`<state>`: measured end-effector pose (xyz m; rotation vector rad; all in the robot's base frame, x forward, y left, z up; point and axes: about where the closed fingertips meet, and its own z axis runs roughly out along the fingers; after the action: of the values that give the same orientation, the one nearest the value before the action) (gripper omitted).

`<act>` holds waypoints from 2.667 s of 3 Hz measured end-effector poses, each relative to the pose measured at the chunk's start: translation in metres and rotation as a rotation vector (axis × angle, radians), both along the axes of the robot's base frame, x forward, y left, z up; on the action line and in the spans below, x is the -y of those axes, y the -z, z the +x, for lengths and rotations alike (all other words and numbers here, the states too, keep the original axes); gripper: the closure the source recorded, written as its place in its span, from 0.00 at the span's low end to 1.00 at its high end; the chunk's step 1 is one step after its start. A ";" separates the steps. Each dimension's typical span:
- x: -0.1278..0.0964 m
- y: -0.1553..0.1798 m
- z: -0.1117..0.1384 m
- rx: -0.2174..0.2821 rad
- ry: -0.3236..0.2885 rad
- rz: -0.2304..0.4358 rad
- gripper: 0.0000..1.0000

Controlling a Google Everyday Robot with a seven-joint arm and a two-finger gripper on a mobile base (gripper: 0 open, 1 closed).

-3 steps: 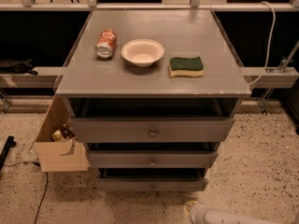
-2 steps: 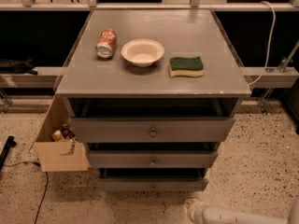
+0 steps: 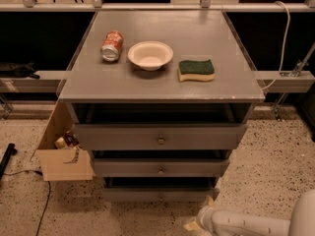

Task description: Open bottom drawer

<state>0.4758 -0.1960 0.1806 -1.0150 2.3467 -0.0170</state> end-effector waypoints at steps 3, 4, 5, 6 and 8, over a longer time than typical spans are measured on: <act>-0.006 0.004 0.030 0.022 -0.047 -0.032 0.00; -0.008 0.006 0.048 0.033 -0.073 -0.069 0.00; -0.011 0.008 0.069 0.047 -0.102 -0.119 0.00; -0.014 0.009 0.072 0.046 -0.111 -0.125 0.00; -0.018 0.029 0.083 0.011 -0.129 -0.144 0.00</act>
Offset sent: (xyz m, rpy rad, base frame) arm 0.0262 0.0139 0.0137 -0.0140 -0.0302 0.0337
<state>0.5586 -0.1777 0.1515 -1.2315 2.2922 -0.1437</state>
